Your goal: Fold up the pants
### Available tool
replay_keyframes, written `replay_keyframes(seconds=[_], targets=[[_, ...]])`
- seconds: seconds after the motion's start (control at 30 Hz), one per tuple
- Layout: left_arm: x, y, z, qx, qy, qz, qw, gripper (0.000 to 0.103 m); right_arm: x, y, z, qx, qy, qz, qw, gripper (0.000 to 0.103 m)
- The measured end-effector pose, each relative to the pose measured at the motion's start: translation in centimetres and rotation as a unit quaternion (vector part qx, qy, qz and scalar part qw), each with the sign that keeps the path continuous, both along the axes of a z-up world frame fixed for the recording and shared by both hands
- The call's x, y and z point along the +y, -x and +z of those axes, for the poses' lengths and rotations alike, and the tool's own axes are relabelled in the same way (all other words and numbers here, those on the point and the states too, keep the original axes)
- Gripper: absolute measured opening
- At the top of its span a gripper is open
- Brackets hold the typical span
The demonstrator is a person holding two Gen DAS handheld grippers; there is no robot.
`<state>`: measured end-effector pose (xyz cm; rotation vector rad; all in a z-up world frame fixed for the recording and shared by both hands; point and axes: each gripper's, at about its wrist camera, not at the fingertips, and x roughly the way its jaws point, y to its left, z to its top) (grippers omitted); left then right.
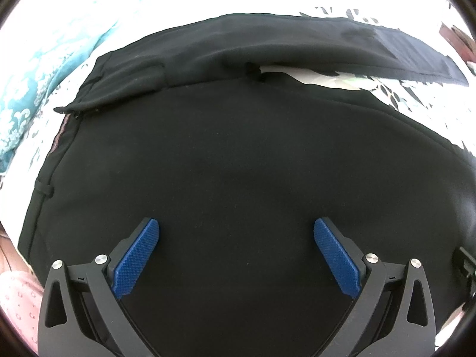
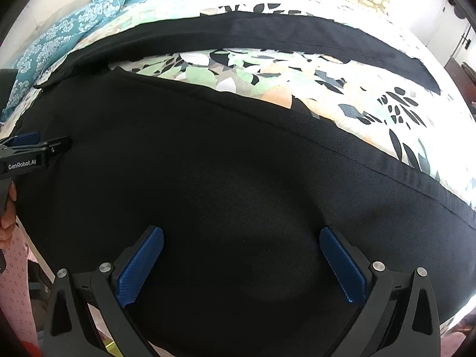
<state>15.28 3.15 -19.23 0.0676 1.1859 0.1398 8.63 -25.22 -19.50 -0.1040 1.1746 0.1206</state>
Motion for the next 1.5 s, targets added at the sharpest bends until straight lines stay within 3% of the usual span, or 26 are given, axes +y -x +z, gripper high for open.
replay_keyframes(seconds=[0.27, 0.6, 0.73, 0.87, 0.97, 1.13, 1.27, 1.37, 1.4, 1.43, 1.5], targets=[[-0.3, 0.3, 0.2, 0.008, -0.002, 0.002, 1.0, 0.102, -0.3, 0.8, 0.0, -0.02, -0.006, -0.002, 1.0, 0.103], [-0.6, 0.8, 0.2, -0.011, 0.0, 0.008, 0.9999, 0.103, -0.1, 1.1, 0.0, -0.032, -0.007, -0.008, 0.999, 0.103], [-0.5, 1.9, 0.6, -0.046, 0.003, 0.014, 0.9988, 0.103, -0.1, 1.2, 0.2, -0.038, -0.008, -0.013, 0.999, 0.103], [-1.4, 2.9, 2.4, -0.059, 0.01, 0.024, 0.9979, 0.102, -0.5, 1.0, 1.1, -0.026, -0.017, -0.025, 0.999, 0.103], [-2.5, 3.4, 5.0, -0.097, 0.005, -0.002, 0.9953, 0.102, -2.6, 1.4, 3.5, -0.065, -0.06, -0.062, 0.994, 0.103], [-2.0, 0.0, 7.2, -0.114, 0.03, -0.007, 0.993, 0.102, -6.6, 0.4, 5.5, -0.089, -0.1, -0.107, 0.985, 0.103], [0.3, -4.1, 5.6, -0.111, 0.01, 0.023, 0.9935, 0.102, -10.7, -2.8, 7.4, -0.101, -0.105, -0.124, 0.982, 0.103], [2.3, -6.1, 1.5, -0.071, 0.0, 0.04, 0.9967, 0.103, -15.1, -7.0, 9.7, -0.13, -0.115, -0.138, 0.975, 0.103], [2.8, -6.1, 0.5, -0.074, 0.019, 0.039, 0.9963, 0.103, -16.7, -9.0, 10.3, -0.137, -0.118, -0.145, 0.973, 0.103], [3.2, -5.7, 0.5, -0.098, 0.031, 0.047, 0.9936, 0.103, -18.1, -11.0, 10.5, -0.13, -0.12, -0.148, 0.973, 0.103], [3.1, -5.4, 0.5, -0.109, 0.033, 0.047, 0.9924, 0.103, -21.4, -16.0, 9.9, -0.086, -0.121, -0.154, 0.977, 0.103]])
